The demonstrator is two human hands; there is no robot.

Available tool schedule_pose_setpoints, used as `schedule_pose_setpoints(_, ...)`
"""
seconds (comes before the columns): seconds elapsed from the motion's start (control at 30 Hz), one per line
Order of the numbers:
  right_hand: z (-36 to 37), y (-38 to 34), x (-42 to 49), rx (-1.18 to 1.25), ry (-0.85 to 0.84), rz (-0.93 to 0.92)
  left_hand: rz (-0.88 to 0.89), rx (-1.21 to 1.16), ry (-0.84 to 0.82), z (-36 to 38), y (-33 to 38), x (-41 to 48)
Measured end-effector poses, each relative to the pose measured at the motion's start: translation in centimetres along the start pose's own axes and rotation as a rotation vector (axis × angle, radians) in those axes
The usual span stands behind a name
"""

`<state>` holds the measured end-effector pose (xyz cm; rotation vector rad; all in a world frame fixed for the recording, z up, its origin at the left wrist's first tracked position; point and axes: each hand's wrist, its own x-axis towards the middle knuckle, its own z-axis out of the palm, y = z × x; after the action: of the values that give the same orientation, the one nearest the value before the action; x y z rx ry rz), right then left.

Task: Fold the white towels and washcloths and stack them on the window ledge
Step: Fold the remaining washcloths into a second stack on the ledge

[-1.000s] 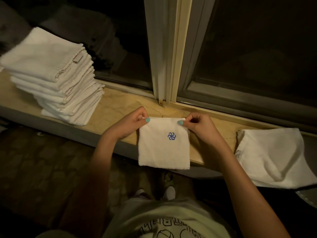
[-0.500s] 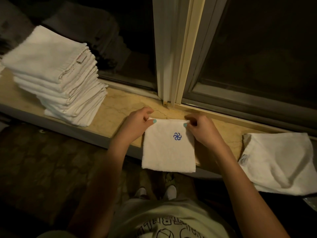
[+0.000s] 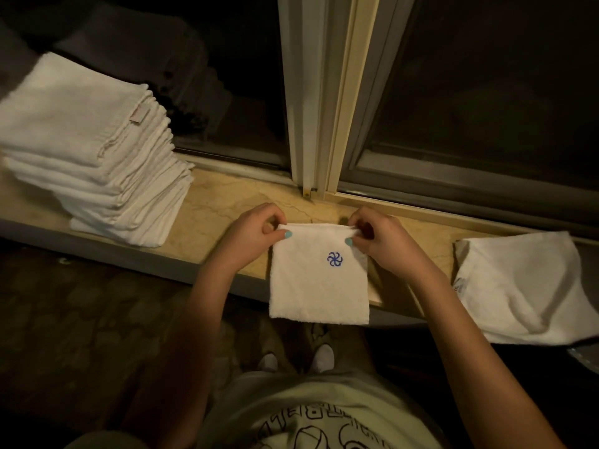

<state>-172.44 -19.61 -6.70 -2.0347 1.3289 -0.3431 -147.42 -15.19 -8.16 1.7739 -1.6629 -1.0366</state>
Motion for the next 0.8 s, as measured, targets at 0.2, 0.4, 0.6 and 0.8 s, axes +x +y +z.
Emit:
schedule_pose_setpoints(0.2,-0.2,-0.6,-0.4,-0.046,-0.023,0.022,0.007,0.059,-0.067,-0.7,0.6,0.5)
schedule_pose_setpoints(0.4,0.1,-1.0,-0.3,-0.094,-0.044,0.134,-0.032,0.006,-0.063,-0.7,-0.1,0.2)
schedule_pose_setpoints(0.6,-0.5,-1.3,0.2,-0.119,-0.014,0.082,-0.045,-0.005,-0.057,-0.4,0.0,0.3)
schedule_pose_setpoints(0.8,-0.3,-1.9,1.3,-0.118,-0.118,0.157,0.036,0.052,-0.043,-0.3,0.2,-0.1)
